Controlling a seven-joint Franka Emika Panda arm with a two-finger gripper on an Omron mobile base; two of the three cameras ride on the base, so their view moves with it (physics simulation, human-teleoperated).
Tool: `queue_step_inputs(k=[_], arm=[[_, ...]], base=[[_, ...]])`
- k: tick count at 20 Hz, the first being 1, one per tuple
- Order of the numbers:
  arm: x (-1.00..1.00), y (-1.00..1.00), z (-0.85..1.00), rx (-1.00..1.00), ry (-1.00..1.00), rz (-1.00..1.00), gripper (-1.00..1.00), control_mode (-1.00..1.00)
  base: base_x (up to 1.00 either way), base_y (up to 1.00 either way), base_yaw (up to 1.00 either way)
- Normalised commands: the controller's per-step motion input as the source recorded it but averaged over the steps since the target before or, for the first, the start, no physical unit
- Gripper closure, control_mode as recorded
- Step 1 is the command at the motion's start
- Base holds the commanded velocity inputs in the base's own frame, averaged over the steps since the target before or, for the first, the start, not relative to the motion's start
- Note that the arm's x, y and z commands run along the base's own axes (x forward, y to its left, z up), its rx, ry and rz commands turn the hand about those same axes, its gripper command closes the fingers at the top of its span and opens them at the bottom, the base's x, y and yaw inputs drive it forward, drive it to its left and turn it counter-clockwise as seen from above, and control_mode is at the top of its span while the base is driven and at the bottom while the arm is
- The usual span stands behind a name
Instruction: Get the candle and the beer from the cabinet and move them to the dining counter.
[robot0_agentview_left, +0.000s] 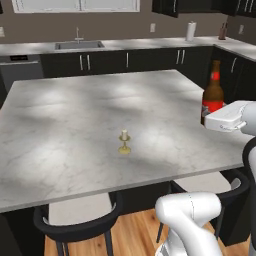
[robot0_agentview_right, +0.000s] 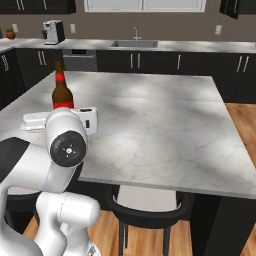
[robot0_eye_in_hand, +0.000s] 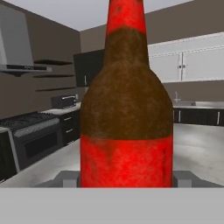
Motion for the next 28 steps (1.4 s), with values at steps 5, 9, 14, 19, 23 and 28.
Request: queue_step_inputs(k=[5,9,14,19,23,28], arm=[[0.0,0.0,0.0,0.0,0.0,0.0,1.0,1.0],[0.0,0.0,0.0,0.0,0.0,0.0,1.0,1.0],[0.0,0.0,0.0,0.0,0.0,0.0,1.0,1.0],[0.0,0.0,0.0,0.0,0.0,0.0,1.0,1.0],[0.0,0.0,0.0,0.0,0.0,0.0,1.0,1.0],[0.0,0.0,0.0,0.0,0.0,0.0,1.0,1.0]], base=[[0.53,0.16,-0.04],[0.33,0.07,0.0],[0.0,0.0,0.0],[0.0,0.0,0.0],[0.0,0.0,0.0],[0.0,0.0,-0.01]])
